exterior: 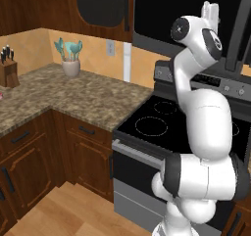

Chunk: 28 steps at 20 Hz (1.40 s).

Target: Pick the bell pepper from the sink and place it in the bowl. Then pick the bowl and place it in the microwave. Then close the microwave door and press the start button.

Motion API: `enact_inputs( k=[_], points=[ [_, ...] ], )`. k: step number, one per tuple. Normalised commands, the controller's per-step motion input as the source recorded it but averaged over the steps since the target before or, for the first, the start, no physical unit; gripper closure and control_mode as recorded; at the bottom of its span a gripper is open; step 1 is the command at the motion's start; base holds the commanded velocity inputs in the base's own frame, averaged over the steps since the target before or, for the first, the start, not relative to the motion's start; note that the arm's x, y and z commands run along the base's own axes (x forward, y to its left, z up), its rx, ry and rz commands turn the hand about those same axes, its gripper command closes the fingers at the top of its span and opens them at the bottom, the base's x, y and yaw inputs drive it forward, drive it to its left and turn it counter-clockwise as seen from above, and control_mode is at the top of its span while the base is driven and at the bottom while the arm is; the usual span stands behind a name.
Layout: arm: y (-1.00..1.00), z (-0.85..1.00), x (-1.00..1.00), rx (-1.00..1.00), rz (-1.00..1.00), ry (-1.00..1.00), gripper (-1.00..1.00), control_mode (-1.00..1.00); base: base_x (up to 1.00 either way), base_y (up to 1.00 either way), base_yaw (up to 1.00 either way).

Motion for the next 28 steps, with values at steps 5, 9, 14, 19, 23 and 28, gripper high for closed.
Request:
enact_inputs(
  k=[5,9,14,19,23,28],
  points=[
    [-0.59,-0.29,0.5,0.02,0.0,-0.03,-1.0,-1.0,0.0,0.0,0.0],
    [-0.46,-0.13,0.58,0.03,0.0,-0.03,-1.0,-1.0,0.0,0.0,0.0],
    [-0.49,-0.06,0.51,0.05,0.0,-0.05,-1.0,-1.0,0.0,0.0,0.0],
    [-0.5,-0.4,0.69,0.01,0.01,-0.01,-1.0,-1.0,0.0,0.0,0.0],
    [-0.14,-0.49,0.28,0.0,0.05,-0.03,-1.0,-1.0,0.0,0.0,0.0],
    [0.37,-0.28,-0.97,0.0,0.04,0.0,-1.0,-1.0,0.0,0.0,0.0]
  ],
)
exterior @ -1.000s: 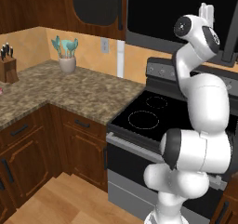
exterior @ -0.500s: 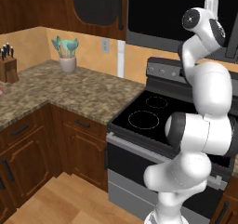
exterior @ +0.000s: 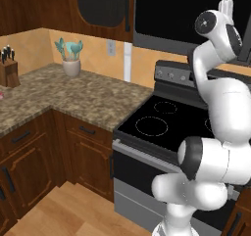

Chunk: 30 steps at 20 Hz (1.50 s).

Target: Pick the bell pepper from the sink and place it in the bowl. Then pick the bowl and place it in the microwave. Then close the microwave door and press the start button.

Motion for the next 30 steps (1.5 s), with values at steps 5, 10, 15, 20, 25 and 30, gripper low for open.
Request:
enact_inputs(
  k=[5,10,15,20,25,30],
  points=[
    [0.34,-0.12,-1.0,0.0,0.02,-0.01,-1.0,-1.0,0.0,0.0,0.0],
    [0.4,-0.33,-1.0,0.0,0.04,0.0,-1.0,-1.0,0.0,0.0,0.0],
    [0.39,-0.5,-1.0,0.0,0.07,0.01,-1.0,-1.0,0.0,0.0,0.0],
    [0.34,-0.21,-1.0,0.0,0.08,-0.01,-1.0,-1.0,0.0,0.0,0.0],
    [-0.14,0.0,-0.93,-0.12,0.06,0.04,-1.0,-1.0,0.0,0.0,0.0],
    [0.0,0.15,-0.6,-0.33,0.21,0.2,-1.0,-1.0,0.0,0.0,0.0]
  ],
)
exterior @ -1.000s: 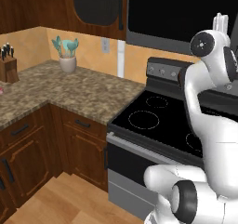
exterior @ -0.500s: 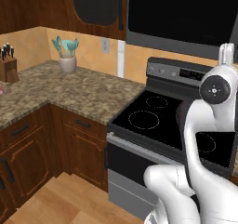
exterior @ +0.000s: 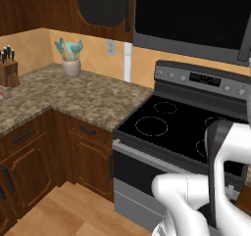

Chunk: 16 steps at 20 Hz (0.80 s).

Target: Pick the bell pepper from the sink and place it in the bowl. Then pick the bowl and place it in the microwave. Then close the microwave door and press the start button.

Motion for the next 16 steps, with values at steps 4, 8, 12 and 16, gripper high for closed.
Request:
enact_inputs(
  k=[4,8,12,16],
  points=[
    [0.01,0.29,-0.35,-0.44,0.16,0.33,-1.0,-1.0,0.0,0.0,0.0],
    [0.0,0.22,-0.1,-0.53,0.03,0.29,-1.0,-1.0,0.0,0.0,0.0],
    [0.18,0.06,0.12,-0.64,-0.03,0.39,1.0,-1.0,0.0,0.0,0.0],
    [0.0,0.0,0.25,-0.5,-0.04,0.25,1.0,-1.0,0.0,0.0,0.0]
  ],
)
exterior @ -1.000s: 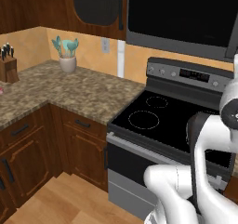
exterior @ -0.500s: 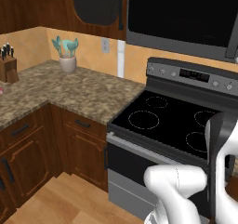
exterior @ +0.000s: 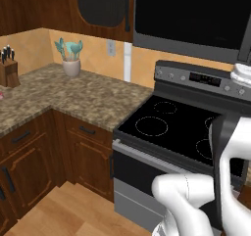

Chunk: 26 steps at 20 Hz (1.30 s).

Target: Pick the bell pepper from the sink and place it in the bowl. Then pick the bowl and place it in the microwave. Then close the microwave door and press the start button.

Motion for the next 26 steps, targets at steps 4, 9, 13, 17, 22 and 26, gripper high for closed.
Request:
enact_inputs(
  k=[4,9,13,17,22,26],
  points=[
    [-0.45,0.0,0.49,-0.05,-0.02,0.05,1.0,-1.0,0.0,0.0,0.0],
    [-0.55,0.0,0.32,0.0,-0.04,0.01,1.0,-1.0,0.0,0.0,0.0],
    [-0.37,0.0,0.25,0.0,-0.06,0.03,1.0,-1.0,0.0,0.0,0.0],
    [-0.15,-0.12,0.34,-0.02,-0.05,0.07,1.0,-1.0,0.0,0.0,0.0],
    [-0.04,-0.04,0.54,-0.03,-0.03,0.08,1.0,-1.0,0.0,0.0,0.0],
    [-0.14,0.0,0.39,0.0,0.0,0.0,1.0,-1.0,0.0,0.0,0.0]
  ],
)
